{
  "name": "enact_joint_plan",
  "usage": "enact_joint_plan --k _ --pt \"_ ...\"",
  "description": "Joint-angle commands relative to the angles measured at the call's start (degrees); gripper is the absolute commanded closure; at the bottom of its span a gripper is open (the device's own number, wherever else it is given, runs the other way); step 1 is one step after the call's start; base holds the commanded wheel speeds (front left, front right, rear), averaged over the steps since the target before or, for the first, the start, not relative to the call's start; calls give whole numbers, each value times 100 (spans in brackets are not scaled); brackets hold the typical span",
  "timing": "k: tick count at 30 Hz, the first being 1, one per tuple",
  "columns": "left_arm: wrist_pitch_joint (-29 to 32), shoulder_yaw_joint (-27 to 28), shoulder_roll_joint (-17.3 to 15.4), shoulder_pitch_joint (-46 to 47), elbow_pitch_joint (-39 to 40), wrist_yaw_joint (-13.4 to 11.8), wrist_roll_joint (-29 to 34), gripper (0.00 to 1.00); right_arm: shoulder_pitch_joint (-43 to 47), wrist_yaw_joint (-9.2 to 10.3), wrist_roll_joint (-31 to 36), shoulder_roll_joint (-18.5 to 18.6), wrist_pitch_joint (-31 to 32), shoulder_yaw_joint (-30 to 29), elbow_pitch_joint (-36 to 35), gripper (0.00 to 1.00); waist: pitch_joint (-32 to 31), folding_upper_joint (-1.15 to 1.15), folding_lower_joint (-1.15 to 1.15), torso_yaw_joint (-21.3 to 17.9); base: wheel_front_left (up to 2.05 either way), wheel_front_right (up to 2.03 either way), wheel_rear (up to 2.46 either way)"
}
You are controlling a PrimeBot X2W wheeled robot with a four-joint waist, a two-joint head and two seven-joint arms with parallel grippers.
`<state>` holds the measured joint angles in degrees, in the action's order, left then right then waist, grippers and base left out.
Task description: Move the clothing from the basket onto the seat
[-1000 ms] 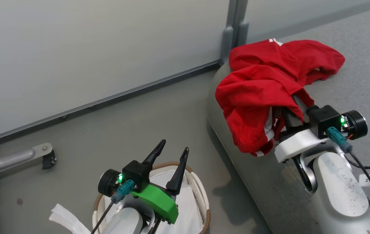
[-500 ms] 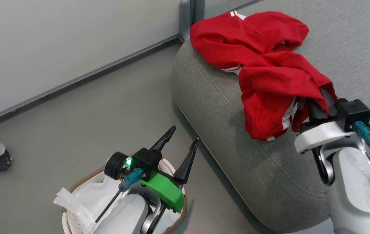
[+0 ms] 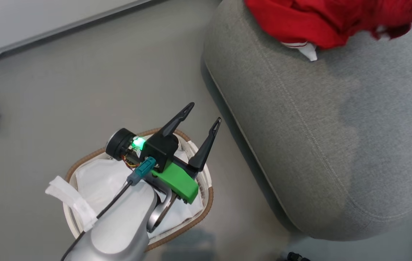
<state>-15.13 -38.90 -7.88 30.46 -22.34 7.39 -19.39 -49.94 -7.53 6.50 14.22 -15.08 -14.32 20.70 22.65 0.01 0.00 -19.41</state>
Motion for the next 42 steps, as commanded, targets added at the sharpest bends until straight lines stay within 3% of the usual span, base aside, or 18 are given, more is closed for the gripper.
enact_joint_plan --k 1,5,11,18,25,26,27,42 --pt "-2 21 -87 189 23 16 78 0 -321 8 27 157 -13 -75 137 100 792 -1 0 653 0 0 0" --pt "-2 24 -125 404 88 17 127 0 -1050 8 72 688 -13 -411 682 100 1194 -1 0 921 0 0 0" --pt "-2 -17 -101 570 185 16 209 0 -1532 8 305 997 -13 -630 1550 100 1617 -1 0 1177 0 0 0" --pt "-2 10 -65 581 207 16 295 0 -1128 8 510 738 -13 -544 2138 100 1778 -1 0 1222 0 0 0" --pt "-2 98 -81 467 152 17 278 0 -517 8 391 547 -13 -359 2062 100 1619 -1 0 1090 0 0 0" --pt "-2 104 -89 434 143 16 275 0 -431 8 390 522 -13 -349 2008 70 1581 -1 0 1060 0 0 0" --pt "-2 117 -89 410 141 16 272 0 -352 8 378 485 -13 -340 1971 0 1547 -1 0 1033 0 0 0" --pt "-2 410 81 -3 183 16 73 0 893 8 313 168 -13 215 1377 0 646 -1 0 833 0 0 0"
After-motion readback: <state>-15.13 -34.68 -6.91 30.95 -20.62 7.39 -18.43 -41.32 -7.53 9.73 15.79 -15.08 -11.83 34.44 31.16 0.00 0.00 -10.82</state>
